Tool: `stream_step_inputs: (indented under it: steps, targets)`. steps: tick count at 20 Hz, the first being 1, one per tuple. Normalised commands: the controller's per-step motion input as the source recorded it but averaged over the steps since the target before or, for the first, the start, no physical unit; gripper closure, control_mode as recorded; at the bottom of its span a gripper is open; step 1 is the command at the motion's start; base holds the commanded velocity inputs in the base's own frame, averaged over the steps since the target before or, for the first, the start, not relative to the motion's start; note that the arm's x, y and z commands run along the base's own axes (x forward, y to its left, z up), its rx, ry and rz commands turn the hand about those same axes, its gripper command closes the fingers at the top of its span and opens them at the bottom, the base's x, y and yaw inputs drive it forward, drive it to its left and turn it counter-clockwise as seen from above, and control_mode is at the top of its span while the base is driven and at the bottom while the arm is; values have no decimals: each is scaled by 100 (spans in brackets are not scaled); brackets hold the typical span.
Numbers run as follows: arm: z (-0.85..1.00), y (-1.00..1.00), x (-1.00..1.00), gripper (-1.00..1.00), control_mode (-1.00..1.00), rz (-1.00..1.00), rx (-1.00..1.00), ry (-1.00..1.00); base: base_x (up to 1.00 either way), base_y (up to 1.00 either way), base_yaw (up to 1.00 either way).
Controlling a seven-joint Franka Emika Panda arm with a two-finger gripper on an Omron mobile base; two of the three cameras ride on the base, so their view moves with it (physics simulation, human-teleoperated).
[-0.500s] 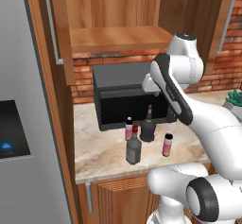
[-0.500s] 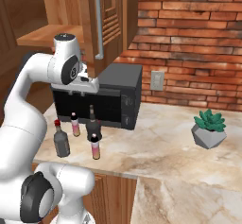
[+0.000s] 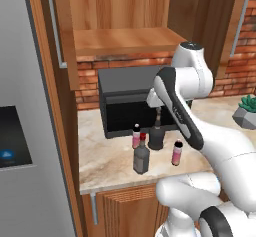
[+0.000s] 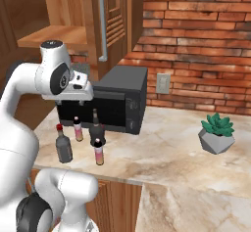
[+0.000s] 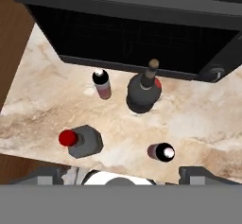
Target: Sort all alcoholic drinks to one cabinet, and non-alcoholic drinks to the other.
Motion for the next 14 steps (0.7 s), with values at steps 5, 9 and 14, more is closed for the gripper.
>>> stream_step_inputs:
  steps: [5, 9, 14]
  targets:
    - [-76, 56, -73, -100, -100, 9, -1, -10, 0, 0, 0]
    - [-80, 36, -30, -100, -100, 3, 0, 0, 0, 0, 0]
    - [-45, 23, 12, -100, -100, 0, 0, -1, 0, 0, 0]
